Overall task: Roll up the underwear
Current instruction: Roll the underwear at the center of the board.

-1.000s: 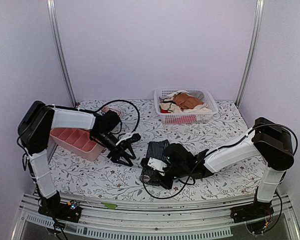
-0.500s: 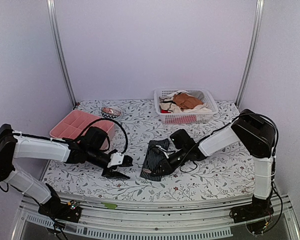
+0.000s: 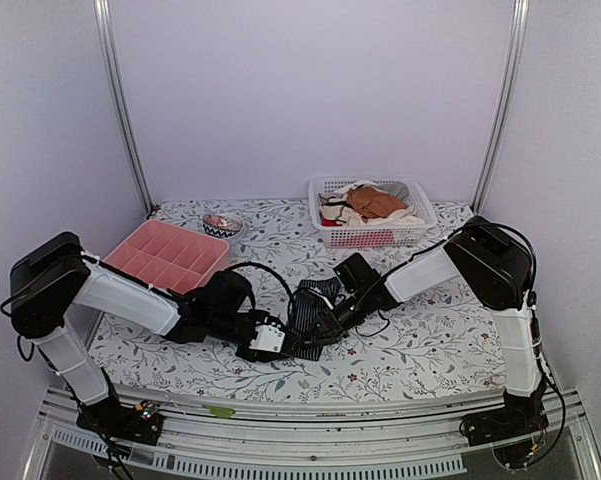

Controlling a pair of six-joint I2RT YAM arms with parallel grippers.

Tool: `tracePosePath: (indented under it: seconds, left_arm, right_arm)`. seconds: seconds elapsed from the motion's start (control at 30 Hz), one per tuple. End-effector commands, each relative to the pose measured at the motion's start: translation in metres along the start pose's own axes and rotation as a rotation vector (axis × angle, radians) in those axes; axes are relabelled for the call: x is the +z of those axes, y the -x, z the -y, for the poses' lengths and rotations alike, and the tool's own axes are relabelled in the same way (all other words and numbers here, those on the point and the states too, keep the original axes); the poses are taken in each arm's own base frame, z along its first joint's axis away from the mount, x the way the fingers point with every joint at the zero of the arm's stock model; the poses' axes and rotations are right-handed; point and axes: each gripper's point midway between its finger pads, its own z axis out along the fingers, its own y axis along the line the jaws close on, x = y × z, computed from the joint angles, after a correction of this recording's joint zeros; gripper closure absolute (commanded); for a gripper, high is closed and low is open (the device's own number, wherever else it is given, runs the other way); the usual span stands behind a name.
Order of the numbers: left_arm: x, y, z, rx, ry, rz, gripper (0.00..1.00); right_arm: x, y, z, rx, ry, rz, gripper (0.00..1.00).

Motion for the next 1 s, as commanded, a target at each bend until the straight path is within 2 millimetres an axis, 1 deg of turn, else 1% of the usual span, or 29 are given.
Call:
tracePosePath:
  seconds: [0.0,0.07,0.13,0.17,0.2,0.3,0.37,0.4,0.43,0.53,0.63,0.67,0.7,0.73,0.87,0.93,0.97]
  left_arm:
    - [0.016,-0.001,-0.011,0.064,0.036,-0.043,0.55]
    - [0.022,-0.008,-0.005,0.071,0.017,-0.076,0.57]
    - [0.027,-0.02,0.0,0.069,0.008,-0.129,0.58]
    - [0.028,-0.025,0.002,0.065,0.002,-0.151,0.6]
    - [0.028,-0.027,0.003,0.063,-0.004,-0.163,0.64]
    - [0.026,-0.027,0.009,0.035,-0.055,-0.18,0.86]
    - [0.024,-0.026,0.014,0.02,-0.091,-0.187,0.95]
    - [0.022,-0.026,0.016,0.013,-0.108,-0.193,0.99]
    - [0.02,-0.025,0.018,0.008,-0.123,-0.194,1.0]
    - [0.015,-0.023,0.027,-0.011,-0.183,-0.198,1.0]
    - [0.012,-0.021,0.039,-0.052,-0.274,-0.2,1.0]
    - [0.011,-0.02,0.043,-0.074,-0.307,-0.199,1.0]
    - [0.01,-0.02,0.046,-0.107,-0.338,-0.197,1.0]
    - [0.008,-0.018,0.048,-0.141,-0.371,-0.195,1.0]
    - [0.006,-0.012,0.047,-0.234,-0.453,-0.179,1.0]
    - [0.006,-0.01,0.045,-0.29,-0.509,-0.169,1.0]
    - [0.006,-0.009,0.044,-0.324,-0.541,-0.169,1.0]
  right_arm:
    - [0.007,-0.026,0.036,0.138,-0.081,-0.048,1.0]
    - [0.007,-0.025,0.035,0.141,-0.08,-0.042,1.0]
    - [0.007,-0.021,0.034,0.13,-0.085,-0.033,1.0]
    - [0.006,-0.019,0.033,0.117,-0.091,-0.024,1.0]
    - [0.004,-0.016,0.03,0.1,-0.091,-0.014,1.0]
    - [-0.002,-0.007,0.024,0.055,-0.093,0.026,1.0]
    - [-0.006,0.0,0.019,0.035,-0.094,0.046,1.0]
    - [-0.009,0.004,0.016,0.022,-0.101,0.06,0.97]
    - [-0.014,0.008,0.017,0.013,-0.119,0.077,0.93]
    - [-0.034,0.02,0.011,-0.026,-0.172,0.141,0.84]
    - [-0.06,0.031,0.0,-0.102,-0.263,0.24,0.73]
    - [-0.069,0.03,-0.004,-0.124,-0.296,0.272,0.72]
    - [-0.075,0.023,-0.004,-0.136,-0.327,0.289,0.71]
    - [-0.083,0.02,-0.007,-0.151,-0.357,0.317,0.7]
    - [-0.108,-0.005,-0.012,-0.179,-0.455,0.399,0.68]
    - [-0.118,-0.014,-0.025,-0.222,-0.488,0.436,0.66]
    - [-0.12,-0.018,-0.03,-0.255,-0.503,0.441,0.64]
